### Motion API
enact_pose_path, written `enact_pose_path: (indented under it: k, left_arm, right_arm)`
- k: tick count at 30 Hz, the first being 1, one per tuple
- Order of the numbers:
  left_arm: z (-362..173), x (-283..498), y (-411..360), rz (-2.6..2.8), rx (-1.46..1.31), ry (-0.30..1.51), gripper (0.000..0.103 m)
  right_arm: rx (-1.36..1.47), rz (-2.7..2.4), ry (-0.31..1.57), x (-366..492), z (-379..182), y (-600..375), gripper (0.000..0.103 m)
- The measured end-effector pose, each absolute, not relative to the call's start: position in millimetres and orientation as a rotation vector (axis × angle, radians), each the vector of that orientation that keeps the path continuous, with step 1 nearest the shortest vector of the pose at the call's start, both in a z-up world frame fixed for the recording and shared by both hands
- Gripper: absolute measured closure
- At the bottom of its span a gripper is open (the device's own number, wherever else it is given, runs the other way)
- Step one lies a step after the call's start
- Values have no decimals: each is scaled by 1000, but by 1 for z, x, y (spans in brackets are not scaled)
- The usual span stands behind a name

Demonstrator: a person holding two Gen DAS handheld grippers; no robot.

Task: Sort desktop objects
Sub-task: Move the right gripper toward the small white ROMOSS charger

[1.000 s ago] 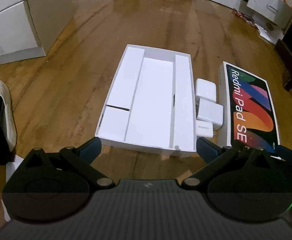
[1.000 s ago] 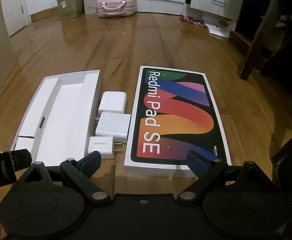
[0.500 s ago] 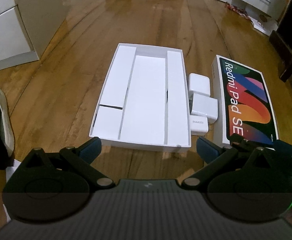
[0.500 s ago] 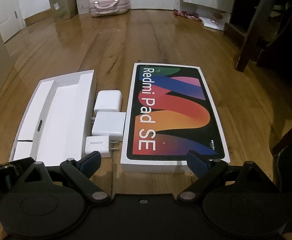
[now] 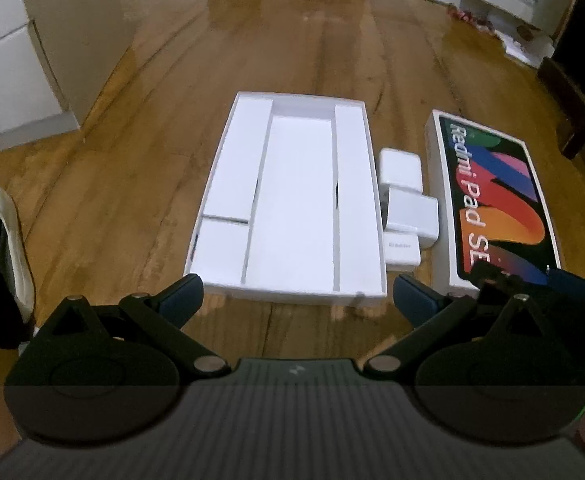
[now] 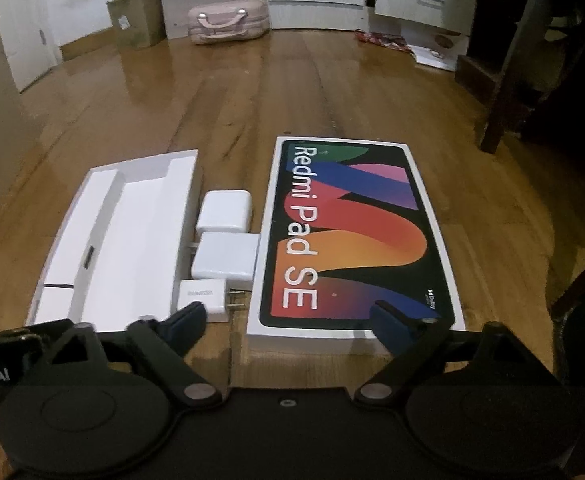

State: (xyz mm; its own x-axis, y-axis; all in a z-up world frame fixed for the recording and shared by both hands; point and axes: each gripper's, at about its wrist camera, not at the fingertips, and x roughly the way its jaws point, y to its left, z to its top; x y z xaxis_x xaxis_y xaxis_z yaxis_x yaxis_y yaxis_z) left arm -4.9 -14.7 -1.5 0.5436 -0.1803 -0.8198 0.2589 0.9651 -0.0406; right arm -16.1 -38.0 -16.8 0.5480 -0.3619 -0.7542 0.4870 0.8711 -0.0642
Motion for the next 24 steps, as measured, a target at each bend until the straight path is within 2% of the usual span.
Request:
enact_pose_path:
  k: [4,11,17,20,24]
  left_arm:
    - [9,-7,-12,-288,75,901,0]
    - [0,-2,-6,-252,48,949,0]
    - [-13,10,12,-225,-44,969,0]
    - [-18,19,19,-193,-63,966,0]
    - [-13,24,13,-186,-16,897,0]
  right_arm:
    - [177,-464,828,-18,-13,-41,31]
    - [212,-382,808,-16,-17,-38,54]
    - [296,-287,798,2,-25,-43,55]
    - [246,-291,831,15,-35,-48,55]
    - [273,-288,845,29,-54,-62,55]
